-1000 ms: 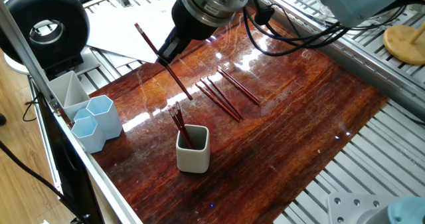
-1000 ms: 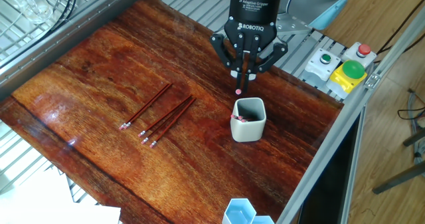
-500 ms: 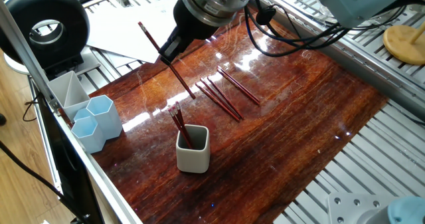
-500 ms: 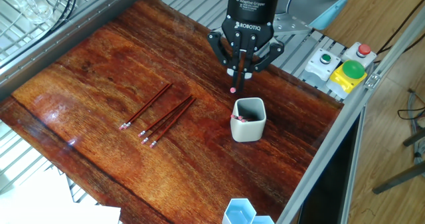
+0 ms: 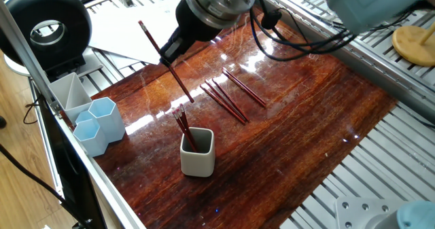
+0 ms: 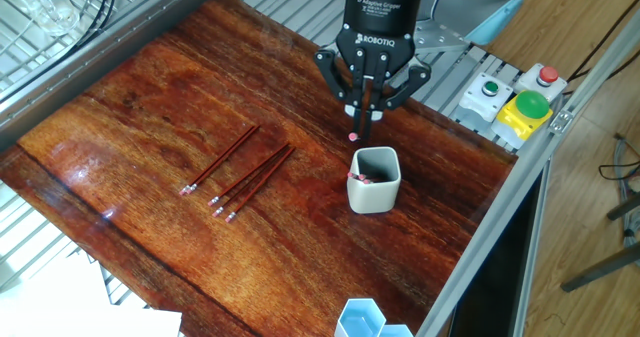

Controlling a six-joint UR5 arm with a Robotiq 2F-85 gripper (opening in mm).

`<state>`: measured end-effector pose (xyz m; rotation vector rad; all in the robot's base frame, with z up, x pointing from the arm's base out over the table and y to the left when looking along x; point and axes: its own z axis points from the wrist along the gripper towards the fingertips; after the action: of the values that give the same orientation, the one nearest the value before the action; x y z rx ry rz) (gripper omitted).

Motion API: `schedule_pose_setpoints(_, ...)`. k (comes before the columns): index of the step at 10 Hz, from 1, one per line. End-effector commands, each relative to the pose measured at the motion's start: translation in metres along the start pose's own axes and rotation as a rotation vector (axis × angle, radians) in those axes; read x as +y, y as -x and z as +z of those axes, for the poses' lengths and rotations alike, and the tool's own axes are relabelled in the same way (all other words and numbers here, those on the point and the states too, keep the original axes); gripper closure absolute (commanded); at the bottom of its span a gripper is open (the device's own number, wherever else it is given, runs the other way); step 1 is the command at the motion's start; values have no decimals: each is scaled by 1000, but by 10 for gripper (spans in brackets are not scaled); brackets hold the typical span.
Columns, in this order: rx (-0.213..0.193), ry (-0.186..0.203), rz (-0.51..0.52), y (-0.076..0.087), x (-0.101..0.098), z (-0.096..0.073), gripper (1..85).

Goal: Put the pen into the pen holder

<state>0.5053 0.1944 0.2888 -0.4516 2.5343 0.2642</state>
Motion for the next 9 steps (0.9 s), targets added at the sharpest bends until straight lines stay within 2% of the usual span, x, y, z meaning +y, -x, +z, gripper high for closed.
schedule_pose_setpoints(1,-70,9,-12,-7,4,4,847)
schedule_pose_setpoints(5,-134,-4,-28,-22,1,29,847)
schedule_pose_setpoints(9,-130,-2,-38,-39,-7,42,847)
